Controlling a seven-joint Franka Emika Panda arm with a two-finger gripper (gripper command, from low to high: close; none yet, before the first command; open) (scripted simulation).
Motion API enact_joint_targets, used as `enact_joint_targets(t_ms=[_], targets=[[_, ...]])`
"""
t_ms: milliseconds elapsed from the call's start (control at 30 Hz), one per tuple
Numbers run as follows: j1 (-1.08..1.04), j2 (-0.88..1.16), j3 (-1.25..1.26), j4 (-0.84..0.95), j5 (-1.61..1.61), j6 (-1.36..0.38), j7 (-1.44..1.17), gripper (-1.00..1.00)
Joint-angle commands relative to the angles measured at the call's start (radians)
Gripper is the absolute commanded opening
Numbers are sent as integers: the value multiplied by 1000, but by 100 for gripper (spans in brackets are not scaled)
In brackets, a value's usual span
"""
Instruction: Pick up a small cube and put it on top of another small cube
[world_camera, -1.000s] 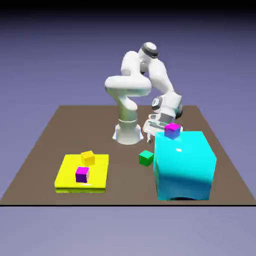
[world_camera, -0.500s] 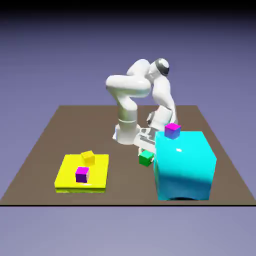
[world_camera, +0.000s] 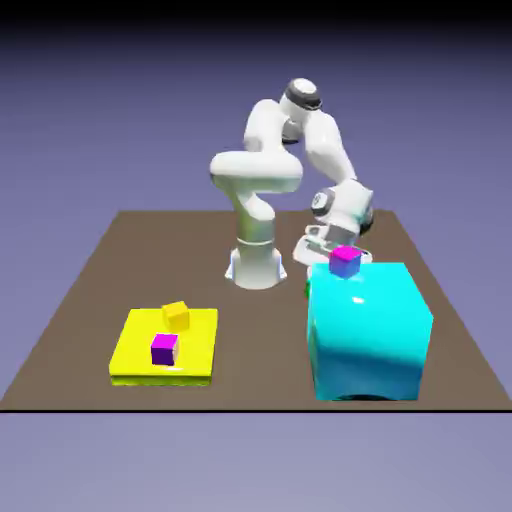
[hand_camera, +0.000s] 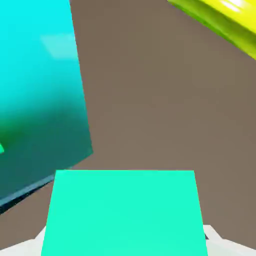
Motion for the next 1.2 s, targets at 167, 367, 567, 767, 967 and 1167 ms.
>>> enact_joint_targets(t_ms=[167,367,567,767,967,1167], targets=[[-1,67,-207,80,-263,-45,66,-100],[-3,135,-413,159,-523,-88,131,-100],[-4,202,-620,239,-784,-132,196,-100],[-6,269,-826,318,-1045,-176,261,-100],[-71,339,-814,275,-1120,-56,306,-100],[-64,333,-820,282,-1118,-69,303,100]])
